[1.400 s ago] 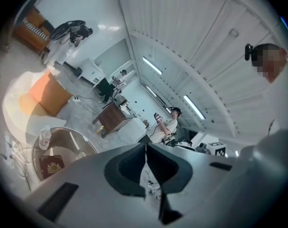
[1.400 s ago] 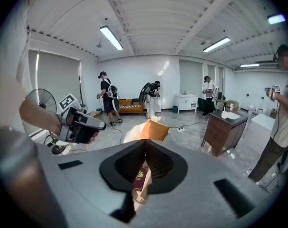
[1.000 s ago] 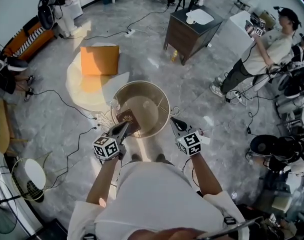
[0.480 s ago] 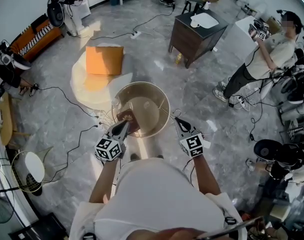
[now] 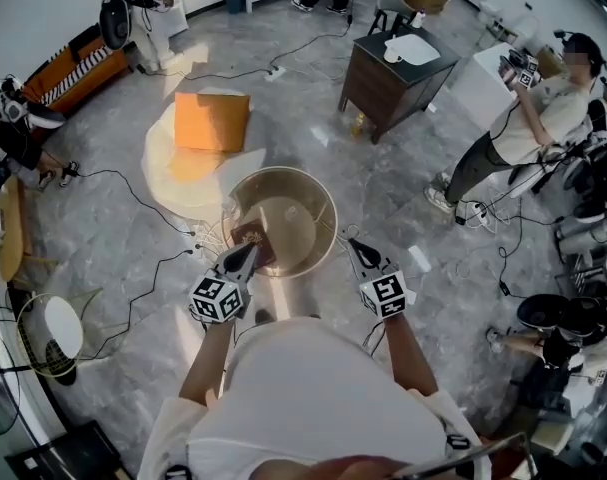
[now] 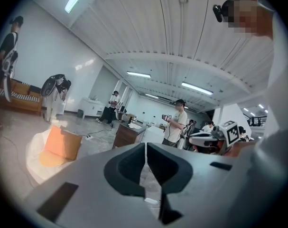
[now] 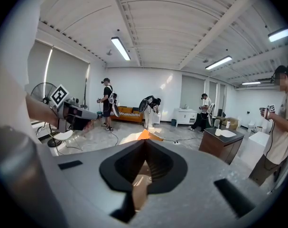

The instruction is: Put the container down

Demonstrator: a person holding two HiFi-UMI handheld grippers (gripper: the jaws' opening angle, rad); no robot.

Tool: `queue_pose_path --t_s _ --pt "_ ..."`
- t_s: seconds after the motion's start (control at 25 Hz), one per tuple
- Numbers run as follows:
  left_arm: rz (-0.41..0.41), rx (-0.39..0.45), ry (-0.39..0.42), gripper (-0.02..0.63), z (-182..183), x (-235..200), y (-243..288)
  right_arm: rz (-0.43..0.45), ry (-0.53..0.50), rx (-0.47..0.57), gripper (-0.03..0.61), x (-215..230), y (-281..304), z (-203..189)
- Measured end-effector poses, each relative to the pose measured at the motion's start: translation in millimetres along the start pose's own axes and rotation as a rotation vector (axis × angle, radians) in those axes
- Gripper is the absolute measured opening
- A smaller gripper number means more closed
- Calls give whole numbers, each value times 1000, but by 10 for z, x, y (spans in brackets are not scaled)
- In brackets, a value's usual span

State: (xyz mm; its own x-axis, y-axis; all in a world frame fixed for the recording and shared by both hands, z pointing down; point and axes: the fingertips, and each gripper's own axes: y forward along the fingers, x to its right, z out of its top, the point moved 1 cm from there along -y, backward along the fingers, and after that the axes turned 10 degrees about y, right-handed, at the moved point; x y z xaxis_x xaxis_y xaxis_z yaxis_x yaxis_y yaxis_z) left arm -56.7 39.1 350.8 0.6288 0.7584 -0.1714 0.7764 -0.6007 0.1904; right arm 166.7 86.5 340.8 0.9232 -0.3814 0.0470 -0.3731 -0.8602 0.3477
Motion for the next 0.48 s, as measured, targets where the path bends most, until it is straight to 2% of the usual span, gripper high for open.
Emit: queue_pose_path --t_s 0.16,0.48 --pt "-1 -15 28 18 -22 55 0 8 4 8 -5 17 15 26" --pt "13 -14 23 18 -5 10 -28 17 -1 12 -5 -22 26 54"
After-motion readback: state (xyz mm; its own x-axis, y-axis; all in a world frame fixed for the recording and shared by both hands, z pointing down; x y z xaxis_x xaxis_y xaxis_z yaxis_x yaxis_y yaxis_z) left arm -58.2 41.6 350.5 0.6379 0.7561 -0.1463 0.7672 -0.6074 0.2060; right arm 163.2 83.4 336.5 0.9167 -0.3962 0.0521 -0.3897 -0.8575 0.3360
